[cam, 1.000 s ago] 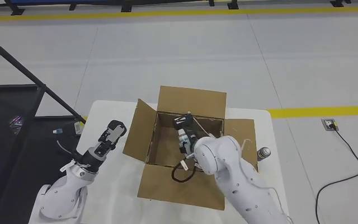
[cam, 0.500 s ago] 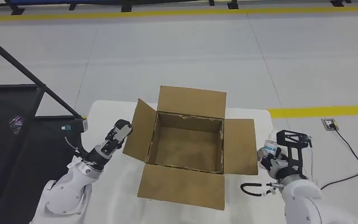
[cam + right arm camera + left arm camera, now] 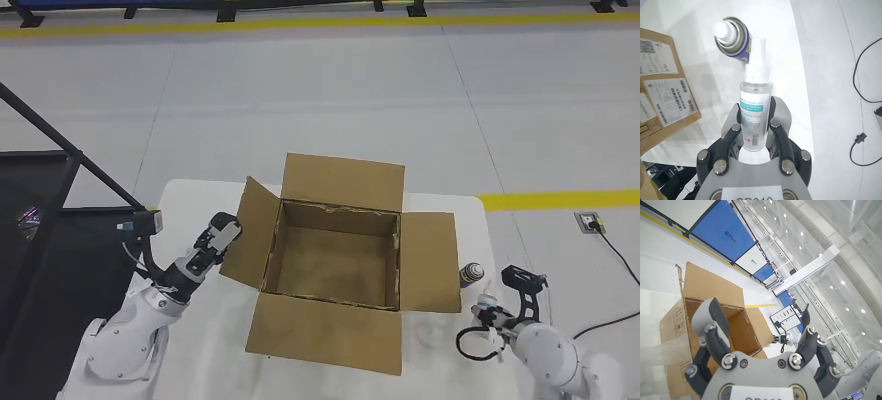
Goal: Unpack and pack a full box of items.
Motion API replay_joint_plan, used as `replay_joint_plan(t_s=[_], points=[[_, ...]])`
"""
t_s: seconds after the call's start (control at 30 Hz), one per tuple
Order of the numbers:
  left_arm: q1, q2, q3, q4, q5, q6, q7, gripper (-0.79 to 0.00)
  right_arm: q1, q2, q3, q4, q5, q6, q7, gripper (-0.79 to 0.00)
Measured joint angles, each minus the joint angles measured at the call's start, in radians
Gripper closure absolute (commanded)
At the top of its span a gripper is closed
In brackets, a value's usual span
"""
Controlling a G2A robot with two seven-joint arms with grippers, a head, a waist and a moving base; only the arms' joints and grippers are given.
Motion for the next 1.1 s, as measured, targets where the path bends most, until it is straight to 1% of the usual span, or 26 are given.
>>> replay_joint_plan(t_s=[0.17, 0.2, 0.23, 0.27, 0.3, 0.4, 0.43, 0.47, 0.53, 0.57, 0.6, 0.63, 0.73, 0.87, 0.97, 1.03, 1.1], points=[[0.001, 0.002, 0.007, -0.005, 0.01, 0.007, 0.006, -0.785, 0.05, 0.006, -0.011, 0.143, 0.016, -0.026, -0.044, 0.0], [0.001, 0.003, 0.008, -0.005, 0.011, 0.009, 0.007, -0.785, 0.055, 0.007, -0.011, 0.159, 0.022, -0.029, -0.051, -0.068], [0.001, 0.003, 0.009, -0.005, 0.013, 0.01, 0.008, -0.785, 0.059, 0.009, -0.01, 0.173, 0.027, -0.033, -0.057, -0.163], [0.001, 0.004, 0.01, -0.005, 0.015, 0.011, 0.009, -0.785, 0.063, 0.01, -0.009, 0.188, 0.033, -0.036, -0.064, -0.225], [0.001, 0.004, 0.011, -0.005, 0.016, 0.012, 0.01, -0.785, 0.066, 0.011, -0.008, 0.197, 0.037, -0.038, -0.068, -0.311], [0.0, 0.005, 0.014, -0.008, 0.018, 0.016, 0.014, -0.785, 0.07, 0.015, -0.007, 0.213, 0.05, -0.043, -0.079, -0.376], [0.0, 0.006, 0.015, -0.008, 0.019, 0.017, 0.015, -0.785, 0.071, 0.016, -0.007, 0.215, 0.053, -0.045, -0.082, -0.413], [-0.001, 0.006, 0.016, -0.009, 0.02, 0.018, 0.016, -0.785, 0.07, 0.017, -0.007, 0.216, 0.057, -0.047, -0.088, -0.526], [-0.001, 0.007, 0.017, -0.01, 0.022, 0.018, 0.017, -0.785, 0.069, 0.019, -0.008, 0.215, 0.064, -0.048, -0.099, -0.68], [-0.001, 0.008, 0.018, -0.01, 0.022, 0.017, 0.018, -0.785, 0.067, 0.02, -0.007, 0.21, 0.07, -0.048, -0.107, -0.72], [-0.001, 0.008, 0.018, -0.009, 0.022, 0.017, 0.02, -0.785, 0.064, 0.021, -0.004, 0.203, 0.075, -0.045, -0.112, -0.72], [-0.002, 0.009, 0.018, -0.009, 0.021, 0.017, 0.02, -0.785, 0.061, 0.022, -0.001, 0.194, 0.08, -0.042, -0.116, -0.776], [-0.002, 0.01, 0.016, -0.006, 0.018, 0.017, 0.022, -0.785, 0.04, 0.025, 0.018, 0.133, 0.1, -0.024, -0.133, -0.785], [-0.001, 0.012, 0.015, -0.005, 0.016, 0.018, 0.023, -0.785, -0.026, 0.025, 0.068, -0.05, 0.177, -0.001, -0.193, -0.785], [-0.001, 0.014, 0.016, -0.005, 0.013, 0.017, 0.024, -0.785, -0.066, 0.025, 0.089, -0.186, 0.243, -0.008, -0.225, -0.785], [-0.001, 0.015, 0.016, -0.005, 0.011, 0.015, 0.024, -0.785, -0.07, 0.027, 0.088, -0.242, 0.271, -0.018, -0.23, -0.785], [0.001, 0.016, 0.015, -0.004, 0.008, 0.012, 0.026, -0.785, -0.05, 0.03, 0.069, -0.272, 0.298, -0.042, -0.217, -0.785]])
